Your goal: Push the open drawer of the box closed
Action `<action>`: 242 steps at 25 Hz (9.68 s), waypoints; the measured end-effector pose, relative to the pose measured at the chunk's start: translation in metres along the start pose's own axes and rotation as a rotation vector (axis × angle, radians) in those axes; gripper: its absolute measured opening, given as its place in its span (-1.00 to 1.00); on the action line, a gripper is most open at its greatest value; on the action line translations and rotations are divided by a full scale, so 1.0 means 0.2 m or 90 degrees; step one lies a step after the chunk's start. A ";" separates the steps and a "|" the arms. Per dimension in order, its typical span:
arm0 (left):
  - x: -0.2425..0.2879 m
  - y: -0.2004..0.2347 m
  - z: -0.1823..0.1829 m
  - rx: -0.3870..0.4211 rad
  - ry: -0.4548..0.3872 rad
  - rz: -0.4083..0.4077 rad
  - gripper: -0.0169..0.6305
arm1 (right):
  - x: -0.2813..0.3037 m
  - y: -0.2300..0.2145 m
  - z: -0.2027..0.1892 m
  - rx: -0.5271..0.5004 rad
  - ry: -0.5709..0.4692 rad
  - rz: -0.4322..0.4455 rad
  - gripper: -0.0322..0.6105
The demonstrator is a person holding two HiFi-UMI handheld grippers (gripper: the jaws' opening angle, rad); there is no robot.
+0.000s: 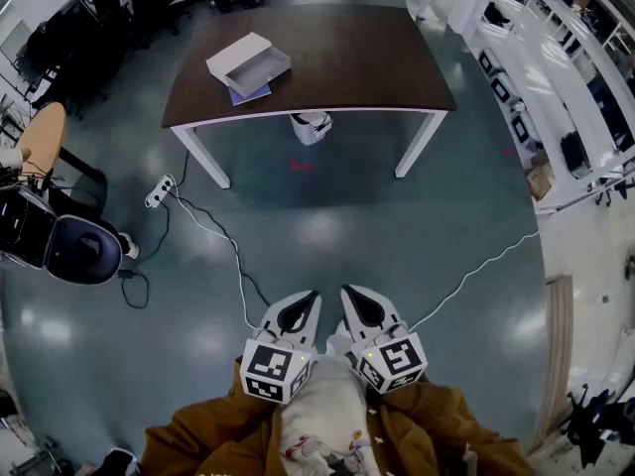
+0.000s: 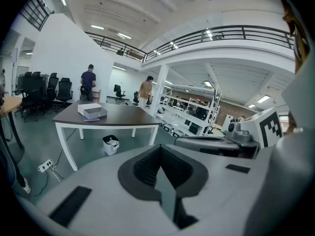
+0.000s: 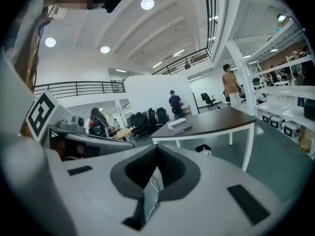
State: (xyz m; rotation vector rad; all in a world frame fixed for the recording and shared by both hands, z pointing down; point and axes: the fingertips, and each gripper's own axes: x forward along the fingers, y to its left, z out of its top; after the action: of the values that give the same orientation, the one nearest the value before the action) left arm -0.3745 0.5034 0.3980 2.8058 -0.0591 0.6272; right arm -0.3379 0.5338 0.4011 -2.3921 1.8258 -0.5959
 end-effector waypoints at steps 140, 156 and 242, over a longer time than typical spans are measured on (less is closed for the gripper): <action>2.48 3.14 0.92 -0.286 0.097 0.274 -0.93 | 4.06 -1.48 0.30 -0.084 0.423 0.221 -0.59; 2.48 3.15 0.87 -0.304 0.116 0.257 -0.84 | 4.23 -1.52 0.13 -0.121 0.488 0.176 -0.52; 2.34 3.32 0.83 -0.297 0.120 0.259 -0.93 | 4.79 -1.37 0.20 -0.080 0.465 0.191 -0.67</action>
State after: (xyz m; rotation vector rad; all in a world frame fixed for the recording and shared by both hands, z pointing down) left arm 0.0529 -0.1716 0.6162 2.2825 -0.6610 0.8370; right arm 0.1332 -0.2962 0.6915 -2.0351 2.4772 -1.4951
